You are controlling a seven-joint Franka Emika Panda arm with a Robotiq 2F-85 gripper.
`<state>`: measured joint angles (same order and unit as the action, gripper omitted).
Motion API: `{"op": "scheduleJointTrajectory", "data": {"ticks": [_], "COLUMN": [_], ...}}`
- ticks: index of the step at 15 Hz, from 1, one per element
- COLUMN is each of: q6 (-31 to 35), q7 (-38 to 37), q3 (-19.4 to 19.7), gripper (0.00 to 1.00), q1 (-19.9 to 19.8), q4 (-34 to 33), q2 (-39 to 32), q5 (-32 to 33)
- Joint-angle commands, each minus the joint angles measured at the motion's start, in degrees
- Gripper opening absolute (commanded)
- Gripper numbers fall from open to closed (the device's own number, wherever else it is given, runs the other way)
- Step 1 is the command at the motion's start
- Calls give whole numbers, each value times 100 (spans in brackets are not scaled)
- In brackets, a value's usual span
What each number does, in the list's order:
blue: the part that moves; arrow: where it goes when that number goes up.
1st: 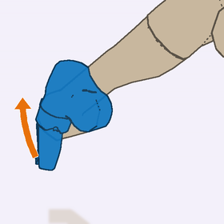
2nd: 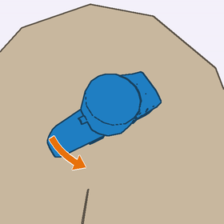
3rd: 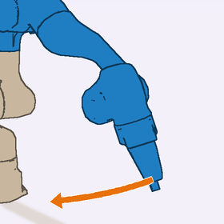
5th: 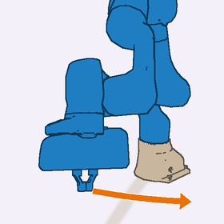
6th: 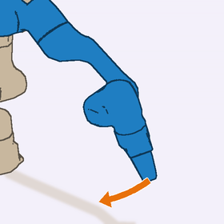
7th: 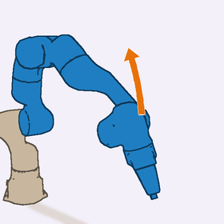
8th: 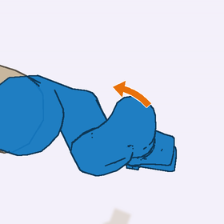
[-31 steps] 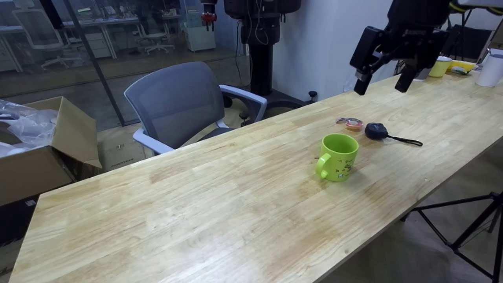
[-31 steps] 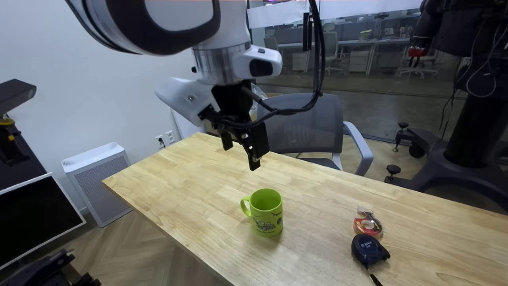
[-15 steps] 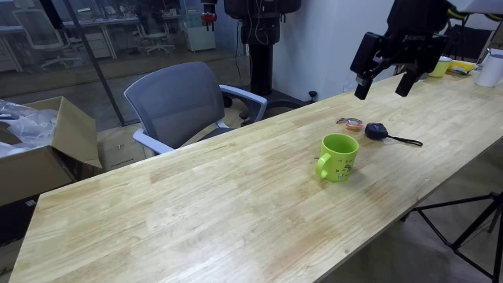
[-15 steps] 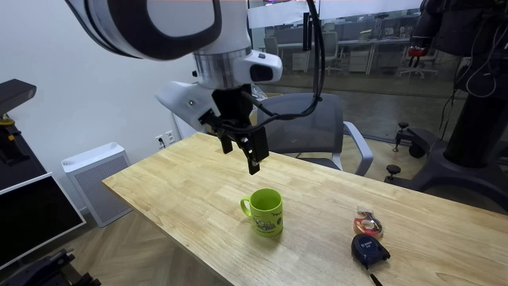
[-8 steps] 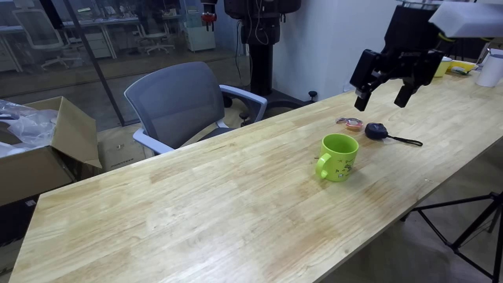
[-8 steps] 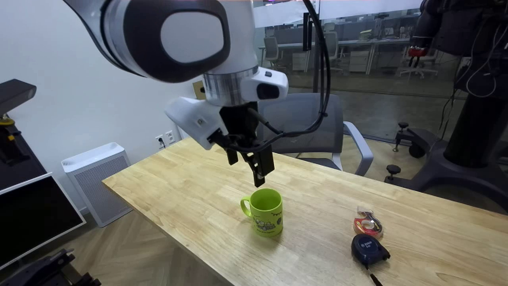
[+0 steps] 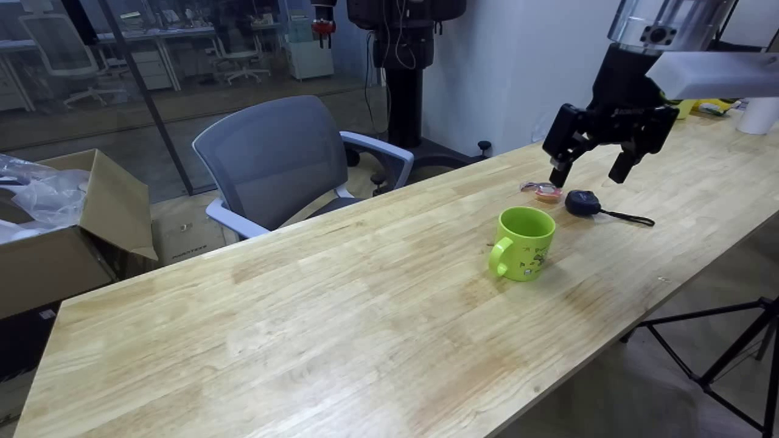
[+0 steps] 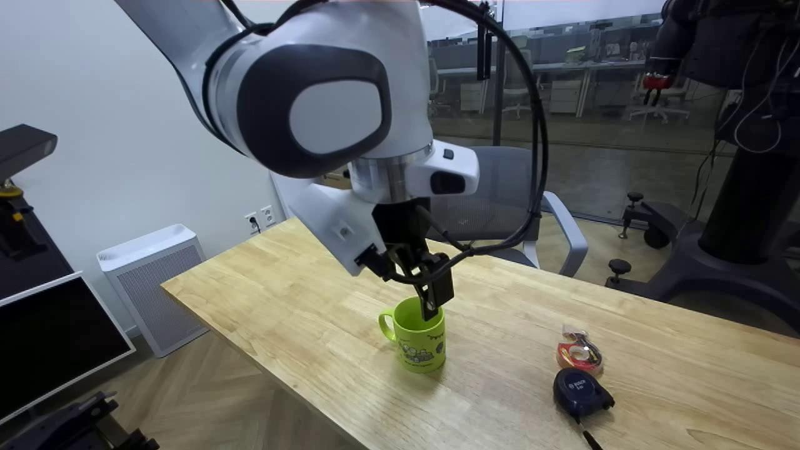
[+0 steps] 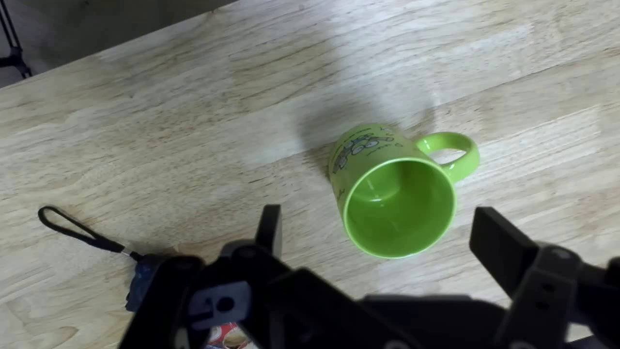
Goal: Move the mug slightly to the left
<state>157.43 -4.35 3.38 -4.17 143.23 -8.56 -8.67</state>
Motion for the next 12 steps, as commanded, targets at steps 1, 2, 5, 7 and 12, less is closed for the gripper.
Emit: {"op": "scheduleJointTrajectory", "data": {"ticks": [1,2,5,7,12], "q6": [50,52,102,148,282], "q7": [206,250,428,467,612], "q3": [-53,-61,-110,-109,-207], "gripper": [100,100,100,100,100], "q1": [-111,-131,-211,-255,-442], "q4": [-218,-239,-309,-418,-686], "q2": [-290,-334,-473,-609,-968], "q5": [-289,-339,-507,-566,-794]}}
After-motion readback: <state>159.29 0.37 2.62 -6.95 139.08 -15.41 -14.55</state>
